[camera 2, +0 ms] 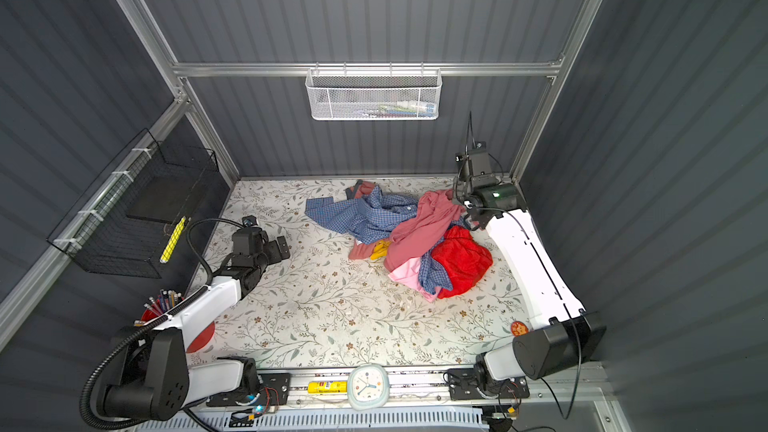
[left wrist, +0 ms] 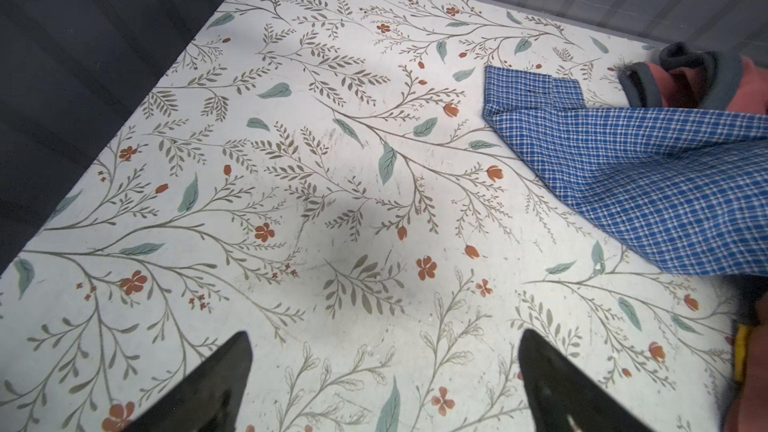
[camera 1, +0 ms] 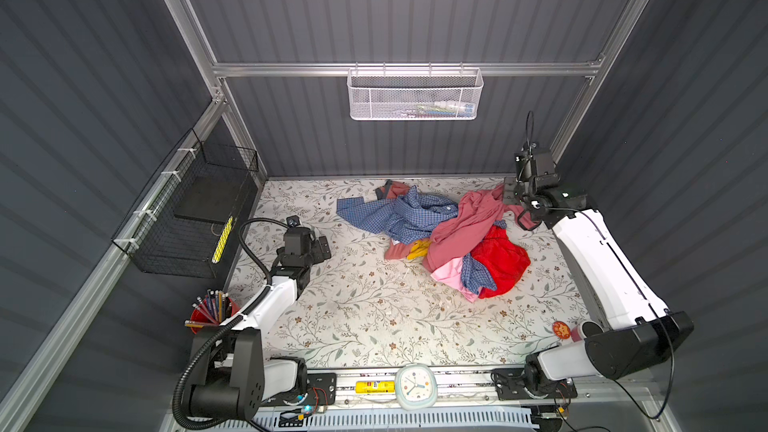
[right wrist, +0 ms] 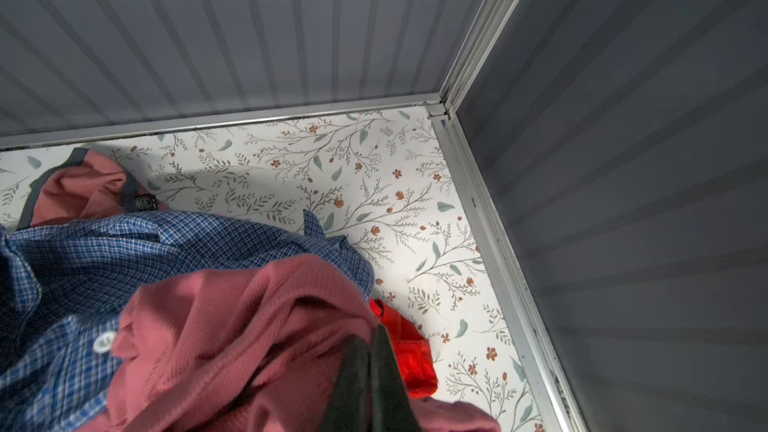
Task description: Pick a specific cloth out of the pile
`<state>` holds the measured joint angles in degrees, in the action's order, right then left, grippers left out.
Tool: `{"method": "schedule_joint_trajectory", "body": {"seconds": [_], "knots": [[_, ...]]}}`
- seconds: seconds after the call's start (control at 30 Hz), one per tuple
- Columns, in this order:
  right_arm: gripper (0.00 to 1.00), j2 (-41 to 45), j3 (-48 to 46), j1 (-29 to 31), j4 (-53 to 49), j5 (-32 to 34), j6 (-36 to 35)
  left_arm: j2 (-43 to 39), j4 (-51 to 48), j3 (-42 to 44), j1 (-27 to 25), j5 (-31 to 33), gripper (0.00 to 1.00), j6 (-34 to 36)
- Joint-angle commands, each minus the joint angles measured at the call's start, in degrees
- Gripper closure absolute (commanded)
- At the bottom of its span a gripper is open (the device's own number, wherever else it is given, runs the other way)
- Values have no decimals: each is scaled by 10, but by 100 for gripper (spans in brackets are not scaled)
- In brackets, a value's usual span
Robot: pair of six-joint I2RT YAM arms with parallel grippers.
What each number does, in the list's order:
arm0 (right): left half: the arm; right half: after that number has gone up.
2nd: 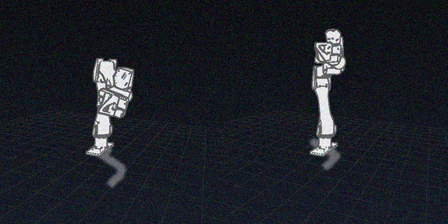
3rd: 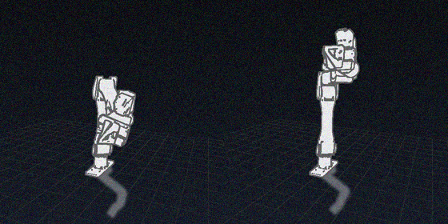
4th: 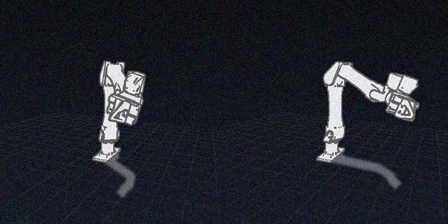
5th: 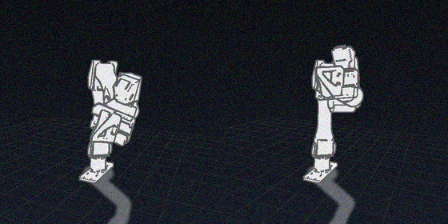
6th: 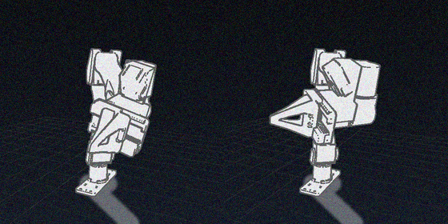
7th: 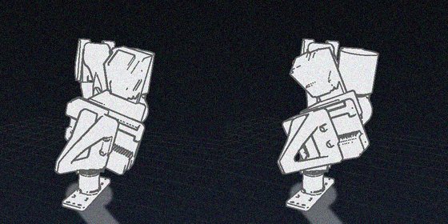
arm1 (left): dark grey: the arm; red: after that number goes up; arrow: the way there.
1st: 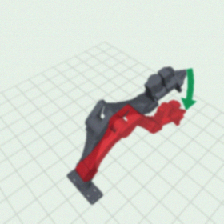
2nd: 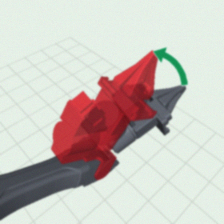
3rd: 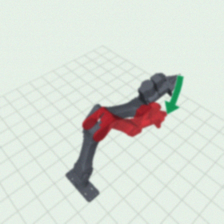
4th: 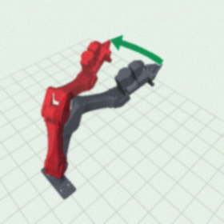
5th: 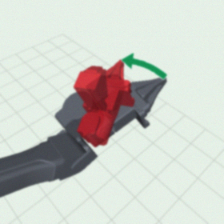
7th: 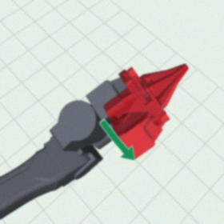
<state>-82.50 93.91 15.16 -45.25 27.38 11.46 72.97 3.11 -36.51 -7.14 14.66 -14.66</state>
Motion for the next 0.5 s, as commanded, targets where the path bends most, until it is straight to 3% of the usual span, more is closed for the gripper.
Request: {"method": "schedule_joint_trajectory", "body": {"seconds": [0.0, 0.3, 0.47], "knots": [[100, 21, 25, 4, 9, 29, -16, 9, 12, -8, -10, -11, 0, 5], [100, 10, -32, 143, 41, 47, -57, 15, 13, -13, -20, -2, 0, 5], [100, -31, -45, 219, 3, 52, -65, 14, 10, -11, -23, 2, 0, 3]]}}
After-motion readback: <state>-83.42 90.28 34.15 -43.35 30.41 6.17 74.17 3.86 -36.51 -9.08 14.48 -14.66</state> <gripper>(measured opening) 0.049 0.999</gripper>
